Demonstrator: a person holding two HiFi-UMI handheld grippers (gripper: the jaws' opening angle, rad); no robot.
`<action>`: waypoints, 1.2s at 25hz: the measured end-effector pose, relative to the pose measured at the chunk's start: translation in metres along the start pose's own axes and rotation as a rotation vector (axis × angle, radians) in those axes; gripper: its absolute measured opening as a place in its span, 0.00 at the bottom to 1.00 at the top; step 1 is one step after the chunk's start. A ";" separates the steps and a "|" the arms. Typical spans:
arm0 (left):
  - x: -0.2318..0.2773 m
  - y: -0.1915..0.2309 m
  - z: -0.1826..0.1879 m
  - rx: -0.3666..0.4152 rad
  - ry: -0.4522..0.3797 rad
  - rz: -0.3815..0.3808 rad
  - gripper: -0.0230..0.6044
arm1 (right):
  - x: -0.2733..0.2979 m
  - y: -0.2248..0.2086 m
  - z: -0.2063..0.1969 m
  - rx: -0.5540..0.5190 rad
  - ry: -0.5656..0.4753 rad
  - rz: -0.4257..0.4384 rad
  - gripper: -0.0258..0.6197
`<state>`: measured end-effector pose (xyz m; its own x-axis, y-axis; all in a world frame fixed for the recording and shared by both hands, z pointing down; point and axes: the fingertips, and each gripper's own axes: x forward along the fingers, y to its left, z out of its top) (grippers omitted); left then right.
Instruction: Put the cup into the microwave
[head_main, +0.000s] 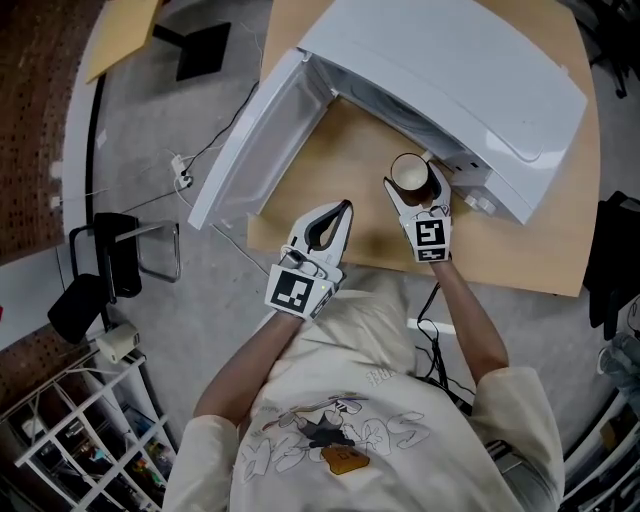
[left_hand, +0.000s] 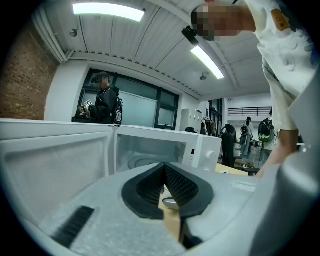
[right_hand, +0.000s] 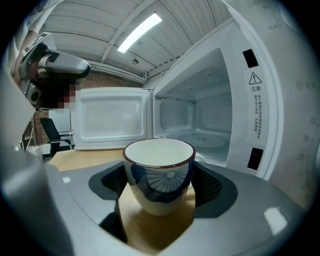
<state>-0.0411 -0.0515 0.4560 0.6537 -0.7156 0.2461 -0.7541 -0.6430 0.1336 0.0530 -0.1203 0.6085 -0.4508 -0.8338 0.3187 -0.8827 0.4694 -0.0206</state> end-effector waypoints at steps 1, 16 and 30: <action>0.002 -0.001 0.000 0.003 0.001 -0.001 0.04 | 0.000 0.000 0.000 0.000 -0.001 0.002 0.66; 0.027 -0.005 0.003 0.018 -0.060 0.003 0.04 | -0.003 -0.004 0.008 0.052 0.026 -0.055 0.65; 0.032 0.027 0.015 -0.009 -0.078 0.010 0.04 | 0.030 -0.006 0.089 0.031 -0.063 -0.099 0.65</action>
<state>-0.0392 -0.0957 0.4528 0.6490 -0.7411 0.1723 -0.7608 -0.6335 0.1407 0.0333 -0.1738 0.5339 -0.3676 -0.8929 0.2600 -0.9267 0.3752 -0.0216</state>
